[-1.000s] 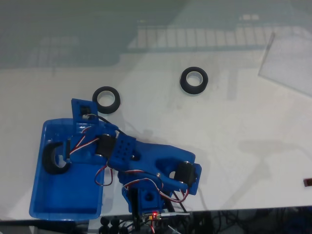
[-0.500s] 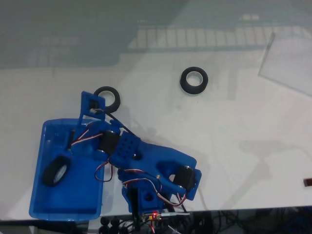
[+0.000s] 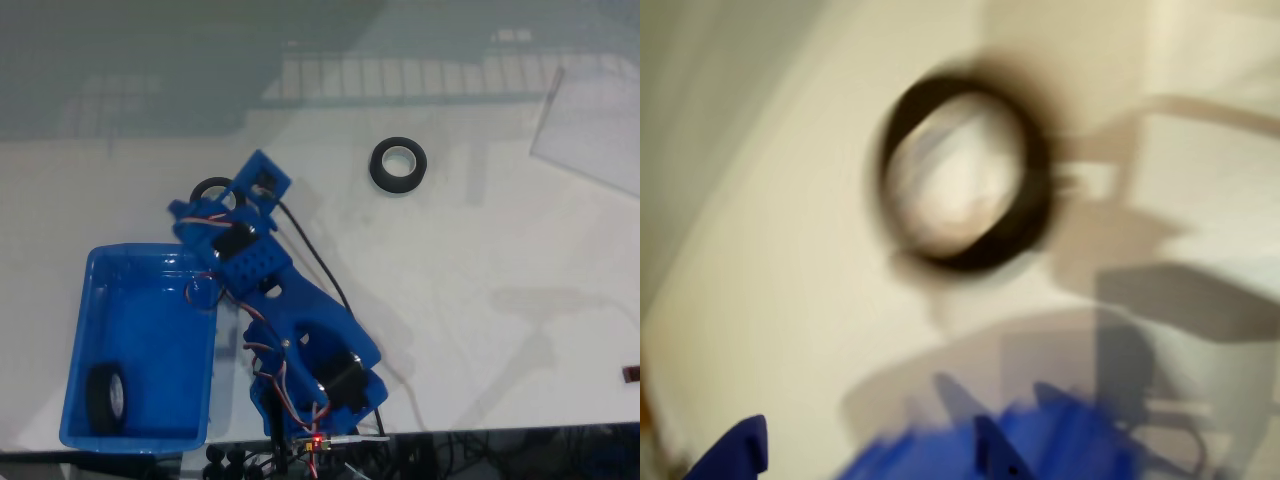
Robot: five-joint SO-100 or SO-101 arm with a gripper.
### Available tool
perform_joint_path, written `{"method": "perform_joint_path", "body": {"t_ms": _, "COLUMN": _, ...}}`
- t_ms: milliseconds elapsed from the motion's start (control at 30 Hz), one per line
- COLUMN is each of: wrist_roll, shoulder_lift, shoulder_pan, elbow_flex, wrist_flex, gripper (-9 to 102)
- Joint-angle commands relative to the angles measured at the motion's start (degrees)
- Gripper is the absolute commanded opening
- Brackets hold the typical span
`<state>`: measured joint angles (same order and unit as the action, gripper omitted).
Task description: Grasp all tape and put them in the bin.
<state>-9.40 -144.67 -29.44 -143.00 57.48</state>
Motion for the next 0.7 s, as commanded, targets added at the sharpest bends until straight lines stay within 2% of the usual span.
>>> {"method": "perform_joint_path", "body": {"t_ms": 0, "wrist_roll": -0.53, "shoulder_lift": 4.13, "shoulder_pan": 5.45, "elbow_flex": 5.71, "wrist_flex": 0.53, "gripper": 28}}
{"method": "perform_joint_path", "body": {"t_ms": 167, "wrist_roll": -2.64, "shoulder_lift": 10.81, "shoulder_pan": 8.0, "elbow_flex": 10.55, "wrist_flex": 4.48, "gripper": 27}}
{"method": "perform_joint_path", "body": {"t_ms": 667, "wrist_roll": -8.61, "shoulder_lift": 38.14, "shoulder_pan": 8.53, "elbow_flex": 24.08, "wrist_flex": 3.96, "gripper": 26}}
